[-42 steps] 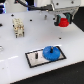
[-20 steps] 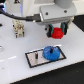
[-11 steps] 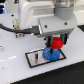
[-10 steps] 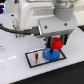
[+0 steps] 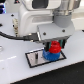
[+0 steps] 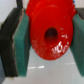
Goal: Insert the blue gear onto the right peg, followed by the red gear
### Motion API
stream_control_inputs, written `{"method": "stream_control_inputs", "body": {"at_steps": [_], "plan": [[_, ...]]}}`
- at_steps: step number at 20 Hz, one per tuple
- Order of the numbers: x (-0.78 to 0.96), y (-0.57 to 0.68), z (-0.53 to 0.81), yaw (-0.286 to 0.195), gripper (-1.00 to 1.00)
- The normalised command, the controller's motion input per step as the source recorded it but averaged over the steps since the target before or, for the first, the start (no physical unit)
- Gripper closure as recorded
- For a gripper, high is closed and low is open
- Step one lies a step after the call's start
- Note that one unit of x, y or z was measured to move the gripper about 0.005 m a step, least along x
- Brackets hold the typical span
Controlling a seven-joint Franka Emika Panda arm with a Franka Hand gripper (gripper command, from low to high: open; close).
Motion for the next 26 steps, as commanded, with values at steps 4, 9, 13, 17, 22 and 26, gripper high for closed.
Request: {"method": "stream_control_inputs", "body": {"at_steps": [4,9,13,17,22,26], "plan": [[0.02,-0.06,-0.07,0.0,1.0],[0.02,-0.05,0.37,0.0,1.0],[0.03,-0.06,0.13,0.0,1.0],[0.15,-0.12,-0.05,0.0,1.0],[0.21,-0.14,-0.19,0.0,1.0],[0.13,-0.01,-0.18,0.0,1.0]]}}
